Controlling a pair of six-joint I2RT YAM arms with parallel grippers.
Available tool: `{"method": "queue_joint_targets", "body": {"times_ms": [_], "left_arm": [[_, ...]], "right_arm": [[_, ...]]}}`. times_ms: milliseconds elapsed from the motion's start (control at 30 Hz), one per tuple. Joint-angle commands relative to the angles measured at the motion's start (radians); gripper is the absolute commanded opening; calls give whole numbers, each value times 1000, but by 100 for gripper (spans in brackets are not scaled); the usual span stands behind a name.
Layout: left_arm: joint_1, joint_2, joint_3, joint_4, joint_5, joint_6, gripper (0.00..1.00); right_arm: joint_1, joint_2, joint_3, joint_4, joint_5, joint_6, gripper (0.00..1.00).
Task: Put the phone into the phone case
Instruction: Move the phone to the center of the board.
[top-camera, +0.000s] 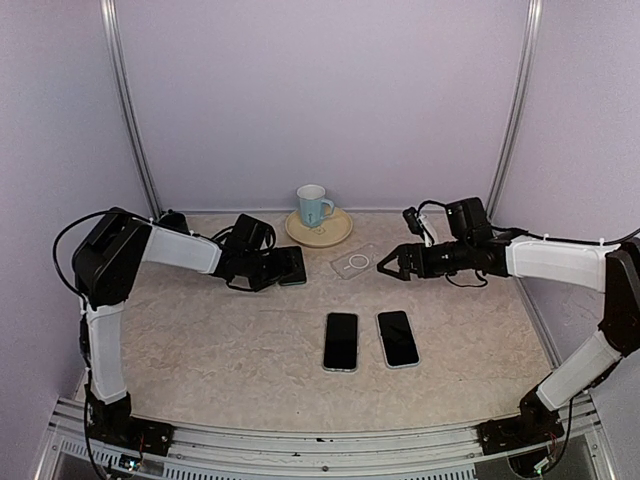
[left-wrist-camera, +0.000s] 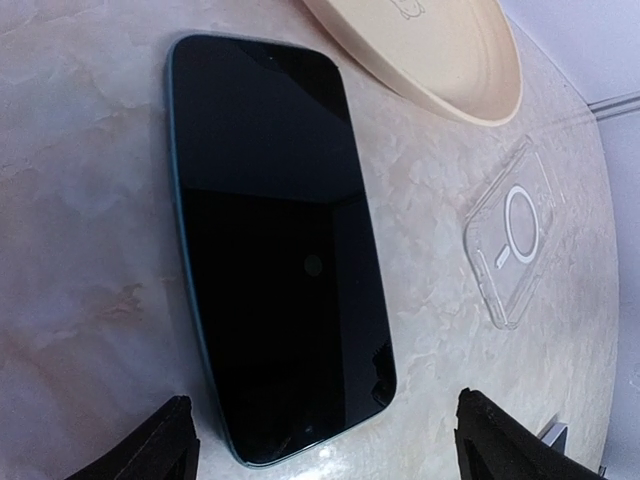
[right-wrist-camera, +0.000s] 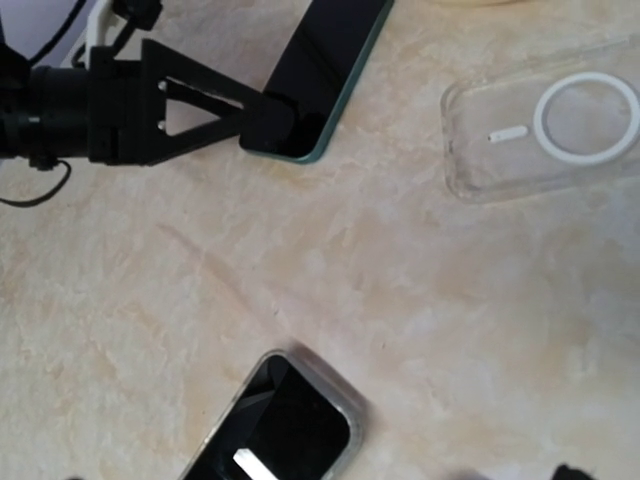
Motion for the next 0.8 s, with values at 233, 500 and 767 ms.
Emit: {"method": "queue_joint_targets", "body": {"times_ms": [233, 500, 767], "left_arm": [[-74, 94, 71, 45, 73, -8, 91], [-83, 98, 65, 98, 95, -25, 99], [-63, -131, -118, 129, 18, -21, 99]], "right_arm": [[-4, 83, 70, -3, 53, -63, 100], [21, 139, 133, 10, 149, -184, 100], [119, 275, 261, 0, 248, -287, 100]]}}
